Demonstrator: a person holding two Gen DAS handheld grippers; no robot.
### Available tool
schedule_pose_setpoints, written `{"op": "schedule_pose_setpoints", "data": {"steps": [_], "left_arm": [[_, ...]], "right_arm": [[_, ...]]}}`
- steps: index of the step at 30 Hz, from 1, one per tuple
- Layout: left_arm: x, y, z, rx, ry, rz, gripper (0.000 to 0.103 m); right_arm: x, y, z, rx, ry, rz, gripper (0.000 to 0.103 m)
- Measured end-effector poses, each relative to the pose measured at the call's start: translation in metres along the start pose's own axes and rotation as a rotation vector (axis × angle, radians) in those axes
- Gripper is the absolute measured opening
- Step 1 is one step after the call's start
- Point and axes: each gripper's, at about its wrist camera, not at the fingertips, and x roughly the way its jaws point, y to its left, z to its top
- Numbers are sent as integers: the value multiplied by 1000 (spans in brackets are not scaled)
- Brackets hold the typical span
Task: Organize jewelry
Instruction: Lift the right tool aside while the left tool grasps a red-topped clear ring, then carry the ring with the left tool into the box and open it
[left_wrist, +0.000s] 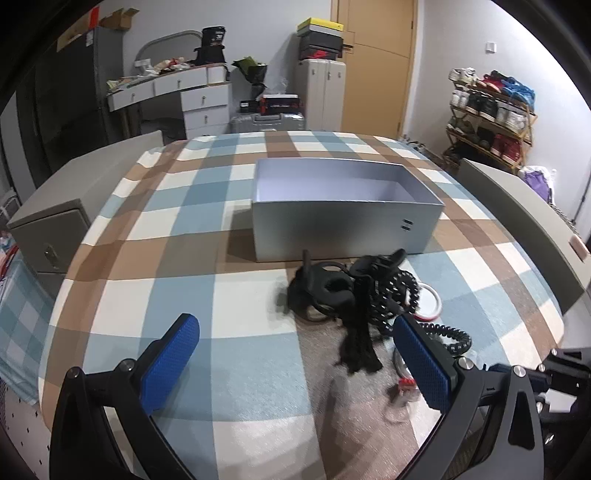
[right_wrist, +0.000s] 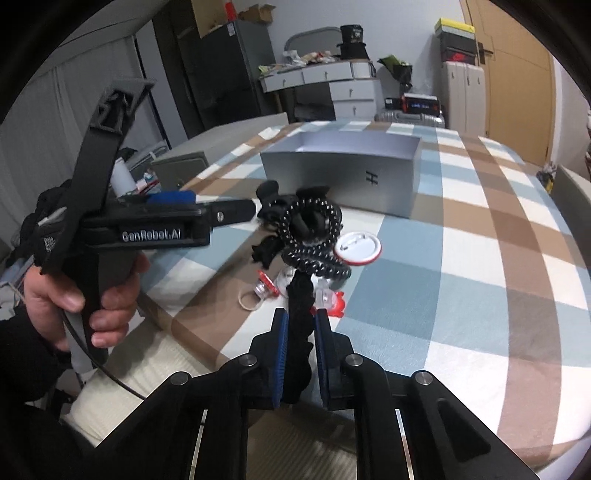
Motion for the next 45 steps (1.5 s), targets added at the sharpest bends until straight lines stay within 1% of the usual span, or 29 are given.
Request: {"op": "schedule_pose_setpoints", "data": {"steps": [2,5,8,9,10,13,15,17,19,21,23,28,29,30,31,32,33,34,35,36,37,38,40,45], "left_arm": [[-2,0,-1,0,1,-17,102],[-5,-2,-4,12,2,-43,102],[-6,-4,-7,25,10,-60,102],[-7,-4,-8,24,14,-79,102],[-8,-4,-9,22,18,-96,102],[-9,-4,-13,22,32,-152,102],[-9,-6,-15,31,45,-199,102],[-10,-11,-17,54,49,-226,102],[-9,-22,-18,101,57,-249,102],[-5,-33,-21,162,95,-255,102],[1,-42,-25,200,121,-252,102],[6,-50,-26,232,153,-269,100],[7,-49,-26,234,160,-273,96],[9,-49,-26,238,173,-277,85],[10,-49,-26,244,189,-278,78],[8,-49,-26,257,178,-262,70],[7,-48,-27,263,180,-264,59],[6,-48,-26,267,179,-268,53],[5,-47,-26,269,180,-266,40],[6,-46,-26,271,186,-262,31],[6,-45,-25,272,195,-262,27],[6,-45,-24,270,206,-274,18],[6,-48,-23,273,212,-288,17],[-4,-60,-19,343,178,-298,14]], "right_arm": [[-6,-5,2,33,-38,27,12],[-7,-12,2,78,-59,56,12],[-6,-23,1,156,-82,127,12],[-7,-25,0,173,-95,146,12],[-9,-30,1,209,-122,189,12],[-12,-39,3,265,-168,238,12],[-11,-46,6,292,-181,230,12],[-12,-52,8,312,-198,232,12],[-14,-55,10,322,-214,227,12],[-17,-57,11,331,-232,227,12],[-19,-60,11,341,-238,225,12],[-25,-67,7,360,-248,217,12],[-25,-68,6,360,-249,213,12],[-25,-69,5,365,-249,210,12],[-25,-70,4,372,-247,214,12],[-25,-71,4,374,-245,213,12],[-26,-72,4,373,-246,207,12],[-27,-72,3,374,-249,208,12],[-28,-73,3,378,-254,212,12],[-28,-73,3,379,-258,210,12],[-30,-73,3,378,-265,206,13],[-31,-73,3,378,-266,207,13],[-32,-72,4,372,-268,206,13],[-33,-70,6,362,-266,202,12]]}}
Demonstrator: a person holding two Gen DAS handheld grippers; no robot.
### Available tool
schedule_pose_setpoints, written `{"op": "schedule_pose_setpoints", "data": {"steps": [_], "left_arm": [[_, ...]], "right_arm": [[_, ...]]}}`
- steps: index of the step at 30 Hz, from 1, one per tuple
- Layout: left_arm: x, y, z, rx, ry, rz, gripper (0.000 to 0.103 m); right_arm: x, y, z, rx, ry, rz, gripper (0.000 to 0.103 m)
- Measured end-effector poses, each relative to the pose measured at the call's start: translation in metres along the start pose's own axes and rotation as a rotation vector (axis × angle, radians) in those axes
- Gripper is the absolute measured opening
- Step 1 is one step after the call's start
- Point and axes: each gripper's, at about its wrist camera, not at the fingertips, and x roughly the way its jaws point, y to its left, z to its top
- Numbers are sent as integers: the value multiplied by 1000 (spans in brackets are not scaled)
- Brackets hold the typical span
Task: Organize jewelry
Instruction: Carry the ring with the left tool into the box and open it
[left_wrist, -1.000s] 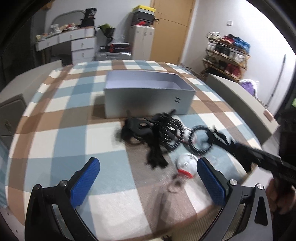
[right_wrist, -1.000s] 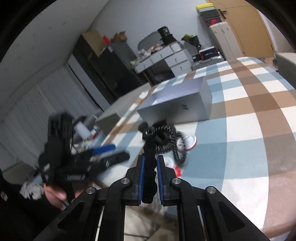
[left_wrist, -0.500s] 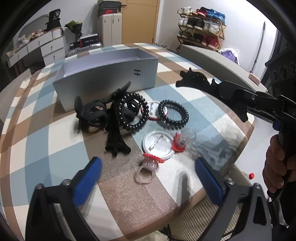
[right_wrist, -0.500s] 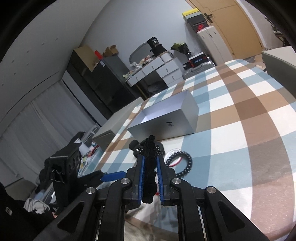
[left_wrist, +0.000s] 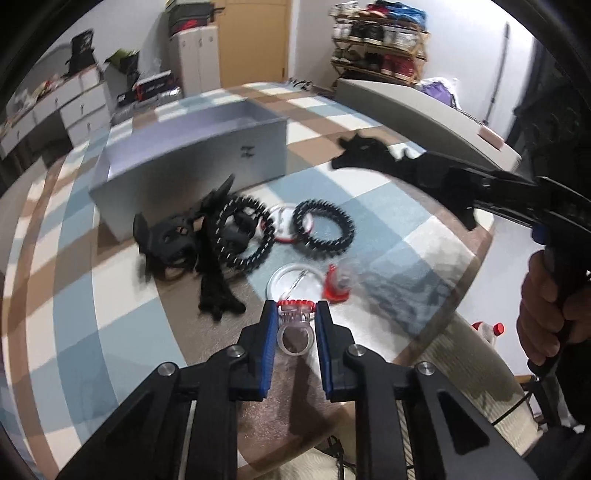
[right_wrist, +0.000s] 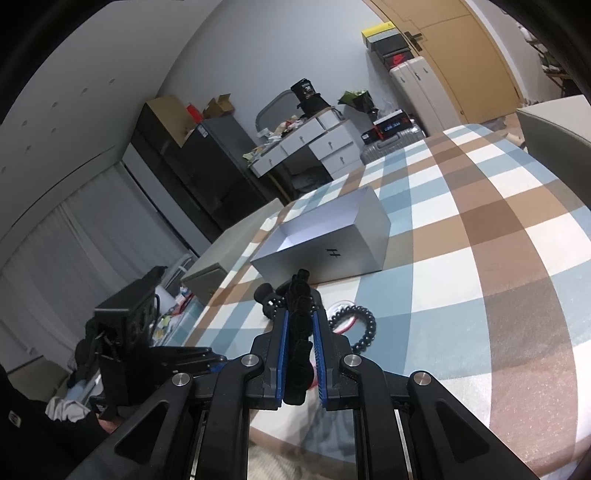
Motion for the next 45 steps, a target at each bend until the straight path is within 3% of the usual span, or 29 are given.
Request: {"op": "schedule_pose_setpoints", "data": {"steps": [8,11,22,34,45], "left_arm": [[-30,17,20,-44,-103,7,14],[-33,27,30,-49,-140,42,14],[-34,86,77,-176,-266,38,14],[7,127,103,-328,-252,-51,14],[28,130,102,-355,-181,-117,14]], "right_arm": [[0,9,10,-21,-23,6,12],[2,18,19,-59,-53,3,12],[51,34,77,-112,-57,21,12],[114,24,119,-147,27,-12,12],[155,-3,116,-115,156,-31,12]]}}
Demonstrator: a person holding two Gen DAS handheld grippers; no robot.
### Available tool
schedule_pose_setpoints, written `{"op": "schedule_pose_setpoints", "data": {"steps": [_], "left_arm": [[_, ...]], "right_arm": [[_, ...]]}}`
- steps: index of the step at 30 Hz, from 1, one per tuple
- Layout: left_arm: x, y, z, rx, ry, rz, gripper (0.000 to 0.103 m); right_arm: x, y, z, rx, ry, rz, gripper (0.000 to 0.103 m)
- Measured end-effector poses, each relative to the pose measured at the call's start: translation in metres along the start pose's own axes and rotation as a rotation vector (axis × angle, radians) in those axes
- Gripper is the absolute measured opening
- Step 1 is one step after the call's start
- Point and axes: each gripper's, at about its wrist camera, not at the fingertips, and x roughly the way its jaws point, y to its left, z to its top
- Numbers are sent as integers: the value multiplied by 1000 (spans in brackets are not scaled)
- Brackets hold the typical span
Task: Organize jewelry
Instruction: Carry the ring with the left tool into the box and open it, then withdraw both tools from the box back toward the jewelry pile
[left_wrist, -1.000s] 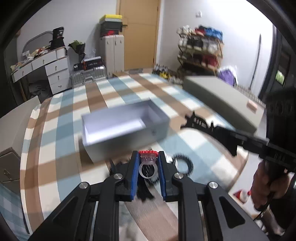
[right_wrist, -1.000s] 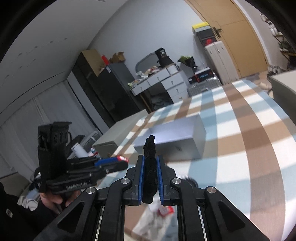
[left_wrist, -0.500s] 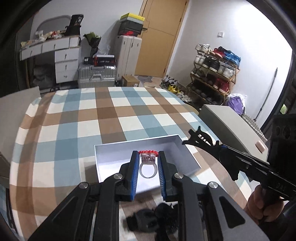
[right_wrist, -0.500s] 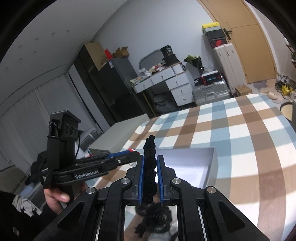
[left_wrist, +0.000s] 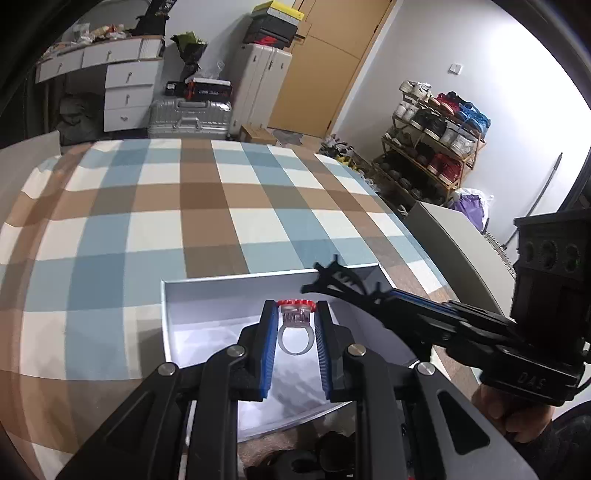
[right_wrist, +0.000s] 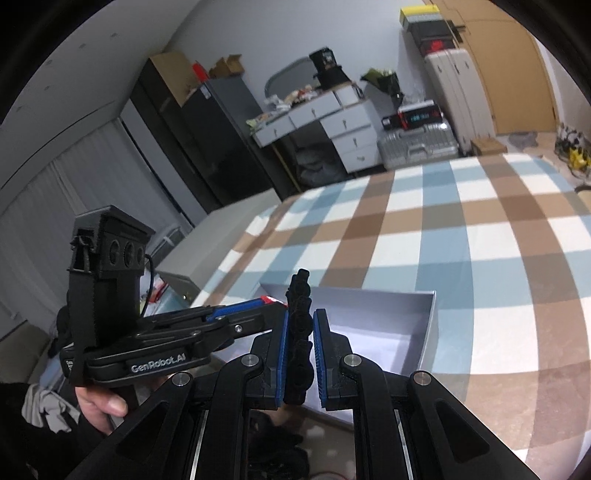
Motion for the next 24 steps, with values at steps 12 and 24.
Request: {"op": "schedule_pose_setpoints", "data": {"steps": [12,24], "left_arm": [[1,3,-1,-16,-2,-17,19],[-27,-13,-10,43,-57,63,53]], "right_arm": [[8,6,-3,-37,17,-73,15],[-46,20,-7,-29,-86,-119,35]]}}
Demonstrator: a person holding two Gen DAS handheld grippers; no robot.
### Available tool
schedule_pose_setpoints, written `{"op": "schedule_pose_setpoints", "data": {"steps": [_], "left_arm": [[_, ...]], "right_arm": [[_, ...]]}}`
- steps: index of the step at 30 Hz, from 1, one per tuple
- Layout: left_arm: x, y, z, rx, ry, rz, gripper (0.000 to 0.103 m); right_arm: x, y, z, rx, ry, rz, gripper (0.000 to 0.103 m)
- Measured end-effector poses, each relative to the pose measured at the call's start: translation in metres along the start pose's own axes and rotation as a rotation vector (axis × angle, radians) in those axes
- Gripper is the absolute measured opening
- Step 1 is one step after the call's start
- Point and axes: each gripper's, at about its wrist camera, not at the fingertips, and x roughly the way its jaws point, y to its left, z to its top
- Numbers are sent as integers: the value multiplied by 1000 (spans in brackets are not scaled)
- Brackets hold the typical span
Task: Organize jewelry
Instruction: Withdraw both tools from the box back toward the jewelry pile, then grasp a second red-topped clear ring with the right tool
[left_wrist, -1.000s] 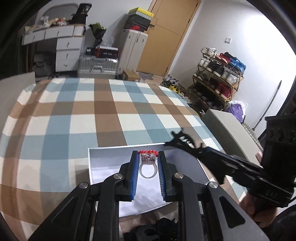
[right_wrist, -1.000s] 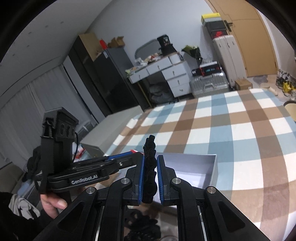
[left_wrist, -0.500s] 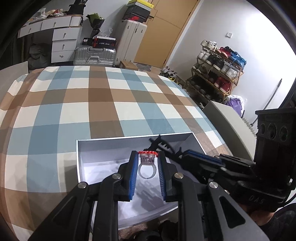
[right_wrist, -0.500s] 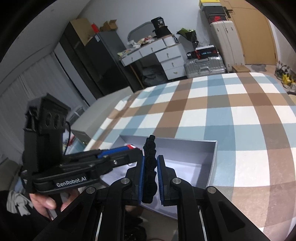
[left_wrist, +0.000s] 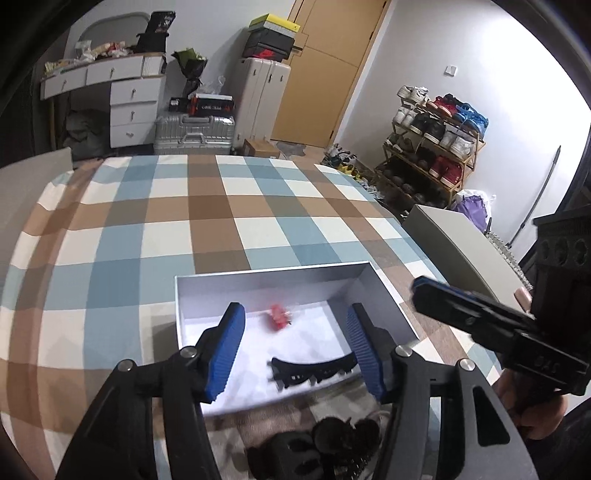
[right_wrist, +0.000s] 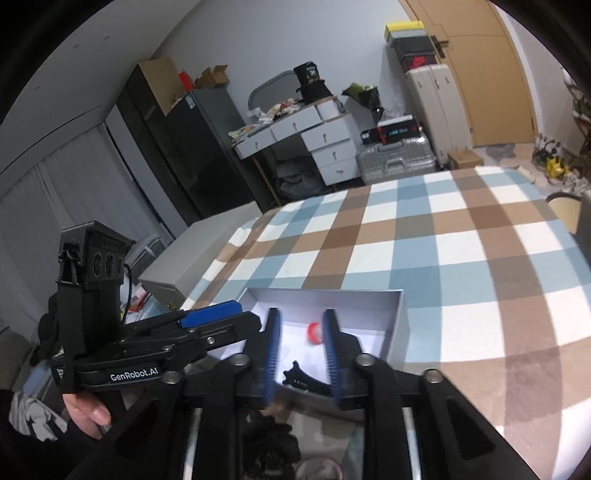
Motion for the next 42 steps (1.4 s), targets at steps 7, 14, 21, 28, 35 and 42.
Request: {"op": "schedule_pose_setpoints", "data": {"steps": [7,14,21,28,35,42], "left_arm": [[-23,-14,-13,17,-51,59,68],[-43,-30,-18,48,-142,214,85],[-57,-32,-34,32,-181,237,101],[-62,-34,-66,55,-173,252,101],[-57,-27,-85,27,-98,155,101],[-57,-22,-99,2,-84,199,101]], "right_arm": [[-44,11,-5,-48,-121,-65,71],[-71,19,-24,-63,-179,-70,103],[-89,23,-48,-63,-183,-111,103],[-102,21,-80,-65,-180,-149,103],[-90,23,-115,-54,-88,-132,103],[-69,41,-142,-158,16,-130,103]]}}
